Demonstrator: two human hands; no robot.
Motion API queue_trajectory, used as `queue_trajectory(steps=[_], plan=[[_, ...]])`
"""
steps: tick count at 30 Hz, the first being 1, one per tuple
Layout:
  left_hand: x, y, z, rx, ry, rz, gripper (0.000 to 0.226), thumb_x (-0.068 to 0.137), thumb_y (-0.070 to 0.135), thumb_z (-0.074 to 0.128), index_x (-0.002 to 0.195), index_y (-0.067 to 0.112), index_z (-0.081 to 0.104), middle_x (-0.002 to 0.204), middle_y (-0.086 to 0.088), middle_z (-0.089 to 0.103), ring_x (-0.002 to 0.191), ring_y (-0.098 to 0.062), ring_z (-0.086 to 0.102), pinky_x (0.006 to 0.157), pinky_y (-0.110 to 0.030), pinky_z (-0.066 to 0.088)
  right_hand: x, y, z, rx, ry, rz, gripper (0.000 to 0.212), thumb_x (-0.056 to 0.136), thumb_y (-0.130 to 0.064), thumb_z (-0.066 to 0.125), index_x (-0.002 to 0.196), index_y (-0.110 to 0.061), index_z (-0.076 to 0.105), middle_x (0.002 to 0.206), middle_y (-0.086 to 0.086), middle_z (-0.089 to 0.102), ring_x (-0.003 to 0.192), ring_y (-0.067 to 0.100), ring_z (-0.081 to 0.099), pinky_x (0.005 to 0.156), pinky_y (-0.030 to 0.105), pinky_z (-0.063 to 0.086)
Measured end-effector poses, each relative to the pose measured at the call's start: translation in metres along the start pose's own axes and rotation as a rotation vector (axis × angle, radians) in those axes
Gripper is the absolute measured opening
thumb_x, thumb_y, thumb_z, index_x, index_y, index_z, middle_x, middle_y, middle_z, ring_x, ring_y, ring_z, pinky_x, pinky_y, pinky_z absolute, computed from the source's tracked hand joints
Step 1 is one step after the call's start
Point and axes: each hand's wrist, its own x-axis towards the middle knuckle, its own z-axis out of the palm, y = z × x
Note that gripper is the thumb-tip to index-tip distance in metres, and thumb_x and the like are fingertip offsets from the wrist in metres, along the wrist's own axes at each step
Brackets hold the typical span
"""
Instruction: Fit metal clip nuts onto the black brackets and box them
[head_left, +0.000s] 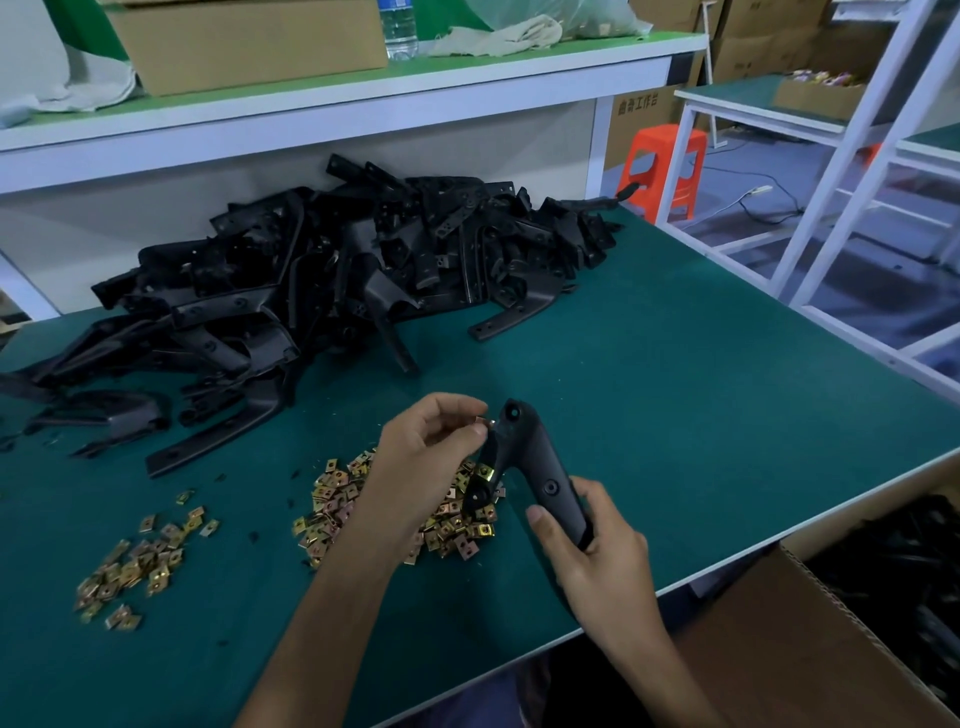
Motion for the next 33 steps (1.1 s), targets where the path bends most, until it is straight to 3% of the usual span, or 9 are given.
queue_trajectory(steps=[4,9,15,18,23,29,33], plan=[[0.000,0.002,0.001,-0.074,-0.005,-0.029,0.023,0.091,0.009,0.070,0.090,0.031,0.077,0.094,0.004,0.077,0.091,-0.008,0.070,0.076,-0.014,0.052,0.001,0.000,0.000,-0.017,-0.002,-0.023,0.019,0.089,-0.044,0.073,0.101,-0.045,0.059,0.064,0.003,0.057,0.045,0.002,0.042,0.043,0.020,0.036],[0.000,0.002,0.000,-0.112,-0.023,-0.057,0.020,0.092,0.007,0.069,0.092,0.026,0.078,0.094,0.001,0.077,0.087,-0.009,0.071,0.075,-0.017,0.053,0.001,0.000,0.001,0.012,0.004,-0.015,0.020,0.084,-0.055,0.067,0.101,-0.046,0.060,0.063,-0.003,0.057,0.046,0.002,0.044,0.043,0.016,0.035],[0.001,0.001,-0.002,-0.184,-0.037,-0.085,0.016,0.093,0.002,0.066,0.097,0.014,0.076,0.082,0.000,0.073,0.072,-0.007,0.065,0.065,-0.019,0.053,0.003,0.001,0.000,0.027,-0.008,-0.003,0.027,0.083,-0.060,0.065,0.104,-0.045,0.062,0.064,0.000,0.058,0.046,0.003,0.044,0.043,0.020,0.037],[0.001,0.001,-0.003,-0.181,-0.024,-0.087,0.015,0.093,0.001,0.066,0.098,0.012,0.074,0.082,-0.002,0.073,0.071,-0.009,0.065,0.063,-0.019,0.053,0.003,0.001,0.000,0.049,-0.013,0.015,0.029,0.082,-0.062,0.064,0.105,-0.044,0.062,0.064,0.005,0.059,0.047,0.016,0.049,0.043,0.023,0.038],[0.004,-0.001,-0.004,-0.146,-0.036,-0.066,0.020,0.092,0.004,0.068,0.090,0.021,0.078,0.083,-0.003,0.075,0.072,-0.009,0.066,0.065,-0.018,0.053,0.003,-0.001,-0.001,0.044,-0.037,0.011,0.025,0.084,-0.059,0.066,0.104,-0.046,0.062,0.063,0.003,0.059,0.047,0.007,0.046,0.044,0.023,0.038],[0.007,-0.002,-0.011,0.007,-0.027,-0.039,0.021,0.088,0.008,0.074,0.089,0.029,0.077,0.081,-0.001,0.074,0.071,-0.010,0.066,0.070,-0.022,0.055,0.004,-0.001,-0.002,0.007,-0.090,-0.006,0.023,0.092,-0.038,0.075,0.108,-0.047,0.061,0.065,-0.006,0.061,0.050,0.003,0.046,0.048,0.018,0.038],[0.008,0.006,-0.018,0.078,-0.119,-0.053,0.021,0.079,0.018,0.076,0.093,0.033,0.074,0.074,0.000,0.069,0.065,-0.009,0.059,0.064,-0.021,0.051,0.006,0.000,0.000,-0.032,-0.092,-0.014,0.022,0.091,-0.039,0.076,0.109,-0.041,0.064,0.071,-0.012,0.064,0.056,0.004,0.053,0.052,0.017,0.040]])
